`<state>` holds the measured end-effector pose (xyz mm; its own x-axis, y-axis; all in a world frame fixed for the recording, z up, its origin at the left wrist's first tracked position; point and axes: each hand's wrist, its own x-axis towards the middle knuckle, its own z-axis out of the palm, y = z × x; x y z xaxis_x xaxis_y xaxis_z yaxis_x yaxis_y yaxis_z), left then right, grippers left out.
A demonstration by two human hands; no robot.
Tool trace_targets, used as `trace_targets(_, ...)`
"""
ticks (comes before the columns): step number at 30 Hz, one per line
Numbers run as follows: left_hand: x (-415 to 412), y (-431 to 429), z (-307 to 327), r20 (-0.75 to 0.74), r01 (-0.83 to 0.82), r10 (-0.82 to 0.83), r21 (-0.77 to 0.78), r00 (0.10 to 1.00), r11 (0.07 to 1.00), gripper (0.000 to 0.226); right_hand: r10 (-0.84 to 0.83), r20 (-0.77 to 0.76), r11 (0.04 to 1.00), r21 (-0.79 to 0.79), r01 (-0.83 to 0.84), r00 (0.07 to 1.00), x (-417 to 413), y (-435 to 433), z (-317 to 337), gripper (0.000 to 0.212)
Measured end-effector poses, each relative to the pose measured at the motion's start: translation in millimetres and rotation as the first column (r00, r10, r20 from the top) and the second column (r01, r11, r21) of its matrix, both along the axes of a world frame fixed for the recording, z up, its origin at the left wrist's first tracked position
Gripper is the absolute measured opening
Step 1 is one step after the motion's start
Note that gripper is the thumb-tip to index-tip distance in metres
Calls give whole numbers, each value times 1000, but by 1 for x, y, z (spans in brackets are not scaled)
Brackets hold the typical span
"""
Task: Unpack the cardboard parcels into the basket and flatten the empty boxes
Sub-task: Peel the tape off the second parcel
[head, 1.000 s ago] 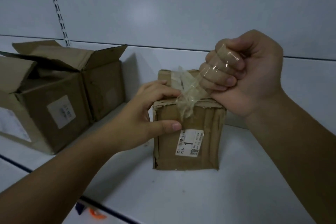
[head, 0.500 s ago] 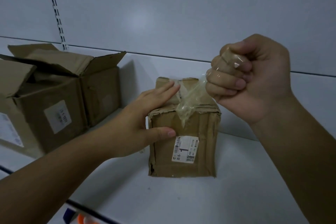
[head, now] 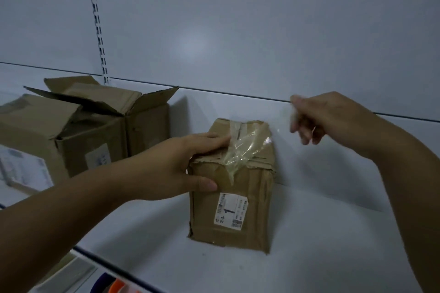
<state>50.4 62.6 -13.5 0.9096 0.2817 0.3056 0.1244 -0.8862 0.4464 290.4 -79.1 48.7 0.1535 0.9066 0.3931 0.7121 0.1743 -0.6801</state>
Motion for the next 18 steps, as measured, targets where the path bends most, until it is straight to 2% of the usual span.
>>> trace_targets(2,0,-3,5,7,-13,13,-97,1000,995,97,214,-227,976,0,-219,950,-5,-4,4,52)
trace_targets(4,1,-12,7,46,-47,48,-29,998,998,106,293,-224,956,78,-283,929,-13,0,1,41)
trace_targets(6,3,-23,4,158,-120,93,177,983,977,107,276,-101,960,71,-269,956,-20,4,-6,32)
trace_targets(9,3,-36,-5,237,-234,144,417,961,878,102,287,168,946,-202,-253,943,-21,4,-14,85)
trace_targets(11,1,-37,-8,274,-304,184,505,944,808,99,285,344,935,-305,-180,895,-24,5,-21,93)
trace_targets(12,0,-37,-7,310,-339,196,518,930,785,98,282,376,931,-328,-158,883,-27,7,-24,97)
trace_targets(14,-2,-36,-4,410,-356,129,545,903,759,88,285,390,926,-349,-146,876,-32,11,-28,105)
trace_targets(15,-2,-35,-3,442,-326,35,604,896,727,76,281,416,926,-353,-132,865,-32,14,-30,109)
trace_targets(16,0,-34,-1,435,-278,-80,693,897,665,60,282,443,928,-350,-126,851,-32,16,-31,114)
trace_targets(18,5,-28,2,317,-143,-262,842,911,520,27,310,424,923,-348,-163,851,-30,17,-30,118)
